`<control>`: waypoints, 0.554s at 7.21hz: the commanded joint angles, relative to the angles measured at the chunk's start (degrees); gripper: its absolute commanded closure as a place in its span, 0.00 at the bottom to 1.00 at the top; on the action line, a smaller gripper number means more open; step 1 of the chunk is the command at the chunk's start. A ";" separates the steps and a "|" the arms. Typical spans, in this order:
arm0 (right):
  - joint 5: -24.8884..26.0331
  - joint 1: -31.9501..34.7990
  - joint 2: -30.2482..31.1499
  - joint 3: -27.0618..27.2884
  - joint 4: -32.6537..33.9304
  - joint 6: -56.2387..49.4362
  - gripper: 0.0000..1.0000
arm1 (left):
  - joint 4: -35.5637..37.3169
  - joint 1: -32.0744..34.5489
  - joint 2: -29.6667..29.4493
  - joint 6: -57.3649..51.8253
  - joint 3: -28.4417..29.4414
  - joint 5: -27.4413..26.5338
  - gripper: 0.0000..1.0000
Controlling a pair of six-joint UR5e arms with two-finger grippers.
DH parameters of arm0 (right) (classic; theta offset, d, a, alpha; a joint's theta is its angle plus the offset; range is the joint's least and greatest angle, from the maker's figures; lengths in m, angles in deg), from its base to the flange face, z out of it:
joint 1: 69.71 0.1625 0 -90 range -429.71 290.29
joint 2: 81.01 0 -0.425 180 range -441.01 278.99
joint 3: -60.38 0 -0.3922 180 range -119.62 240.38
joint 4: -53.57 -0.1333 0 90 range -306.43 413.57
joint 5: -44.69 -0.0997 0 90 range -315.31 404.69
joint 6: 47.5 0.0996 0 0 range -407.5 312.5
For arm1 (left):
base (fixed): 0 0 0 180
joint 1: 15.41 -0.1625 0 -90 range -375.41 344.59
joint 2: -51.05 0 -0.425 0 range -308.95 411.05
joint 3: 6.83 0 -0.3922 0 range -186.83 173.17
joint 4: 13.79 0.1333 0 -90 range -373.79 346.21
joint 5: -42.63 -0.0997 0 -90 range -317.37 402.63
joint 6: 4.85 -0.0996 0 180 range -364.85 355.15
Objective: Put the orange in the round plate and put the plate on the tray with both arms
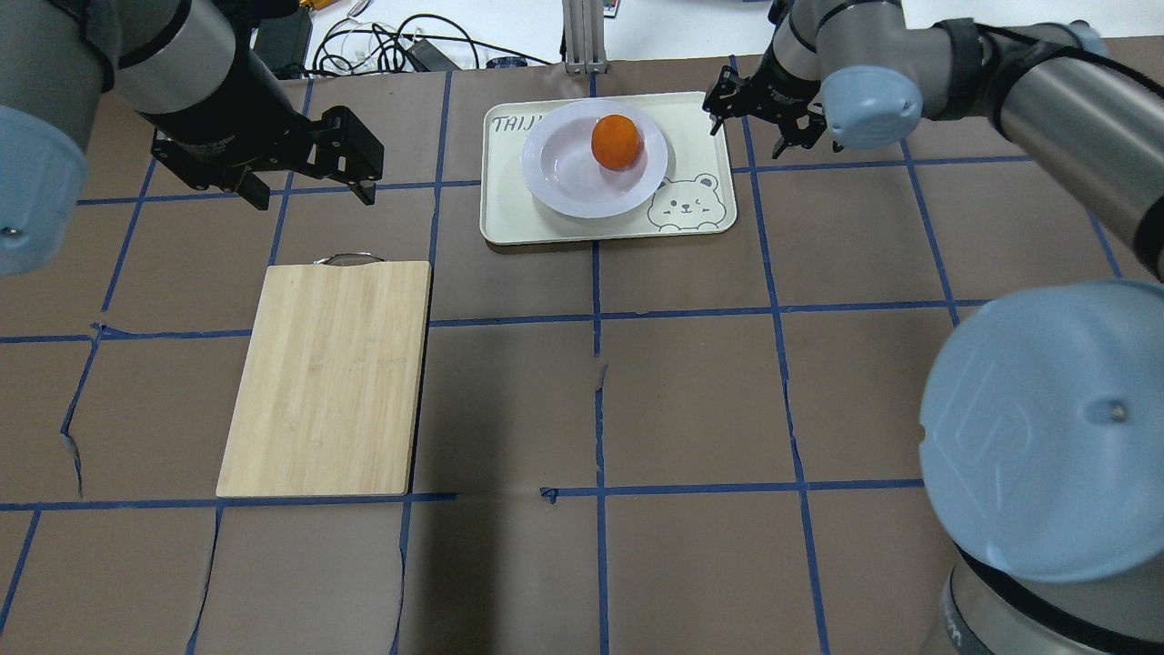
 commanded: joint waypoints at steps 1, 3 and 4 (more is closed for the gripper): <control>7.53 0.32 12.87 -0.99 -19.93 -1.30 0.07 | 0.00 -0.09 0.00 0.00 0.00 0.04 0.00; 8.79 1.46 23.62 -0.64 -32.55 -2.00 0.00 | 0.00 -0.09 0.00 0.00 0.00 -0.05 0.00; 9.05 3.56 26.62 -0.38 -33.36 -3.92 0.00 | 0.00 -0.09 0.00 0.00 0.00 -0.05 0.00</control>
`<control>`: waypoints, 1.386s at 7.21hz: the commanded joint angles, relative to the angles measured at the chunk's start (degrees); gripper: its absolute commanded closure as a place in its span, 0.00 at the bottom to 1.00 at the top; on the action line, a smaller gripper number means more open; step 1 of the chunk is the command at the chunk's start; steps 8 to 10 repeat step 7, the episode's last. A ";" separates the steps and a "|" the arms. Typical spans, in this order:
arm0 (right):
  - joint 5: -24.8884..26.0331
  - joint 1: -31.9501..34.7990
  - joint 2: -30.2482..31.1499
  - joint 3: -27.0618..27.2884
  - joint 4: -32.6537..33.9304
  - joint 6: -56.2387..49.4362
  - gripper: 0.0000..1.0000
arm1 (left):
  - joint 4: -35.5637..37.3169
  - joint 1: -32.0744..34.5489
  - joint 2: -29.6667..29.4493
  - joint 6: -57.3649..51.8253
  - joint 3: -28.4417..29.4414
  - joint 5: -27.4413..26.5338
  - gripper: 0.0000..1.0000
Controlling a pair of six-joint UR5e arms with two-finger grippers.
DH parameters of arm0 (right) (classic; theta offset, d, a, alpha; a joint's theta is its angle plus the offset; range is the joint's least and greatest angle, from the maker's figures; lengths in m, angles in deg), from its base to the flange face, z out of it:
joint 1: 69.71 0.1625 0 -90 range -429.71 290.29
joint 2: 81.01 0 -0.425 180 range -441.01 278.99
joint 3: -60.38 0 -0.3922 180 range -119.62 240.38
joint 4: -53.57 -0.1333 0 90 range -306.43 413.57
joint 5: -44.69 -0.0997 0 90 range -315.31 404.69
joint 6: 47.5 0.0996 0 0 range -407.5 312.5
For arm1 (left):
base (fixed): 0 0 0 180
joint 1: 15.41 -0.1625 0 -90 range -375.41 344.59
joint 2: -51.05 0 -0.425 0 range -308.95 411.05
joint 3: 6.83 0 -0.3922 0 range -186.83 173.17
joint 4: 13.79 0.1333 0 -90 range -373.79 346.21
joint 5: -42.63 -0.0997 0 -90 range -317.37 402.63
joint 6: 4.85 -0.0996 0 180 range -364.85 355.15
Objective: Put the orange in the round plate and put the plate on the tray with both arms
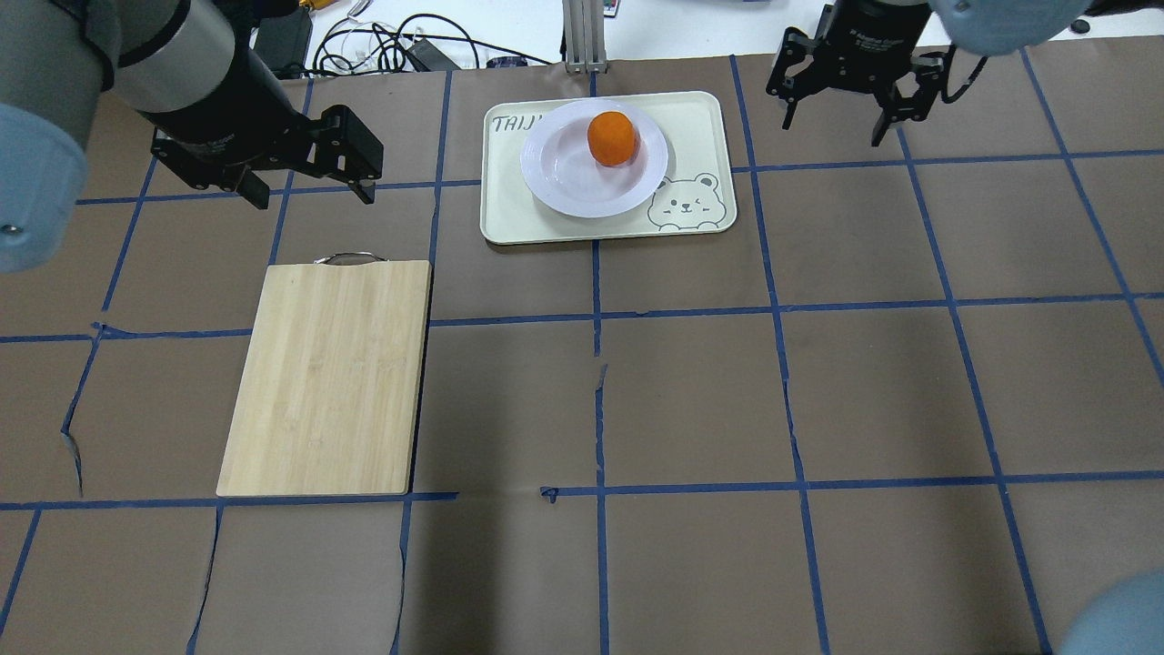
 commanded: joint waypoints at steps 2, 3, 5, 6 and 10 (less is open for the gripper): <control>0.15 2.99 5.92 3.06 -2.71 -8.33 0.00 | 0.00 -0.01 0.00 0.00 0.00 -0.03 0.00; -0.55 2.38 6.10 3.16 -2.18 -12.21 0.00 | 0.00 -0.01 0.00 0.00 0.00 -0.03 0.00; -0.47 3.07 6.28 3.60 -1.48 -12.95 0.00 | -0.18 0.08 0.00 0.00 0.00 -0.29 0.00; -0.47 2.73 6.28 4.30 -0.60 -13.04 0.00 | -4.96 0.08 0.00 0.00 1.13 -0.21 0.00; -0.38 2.98 6.36 4.83 1.49 -12.95 0.00 | -7.10 0.08 0.00 0.09 1.84 -0.30 0.00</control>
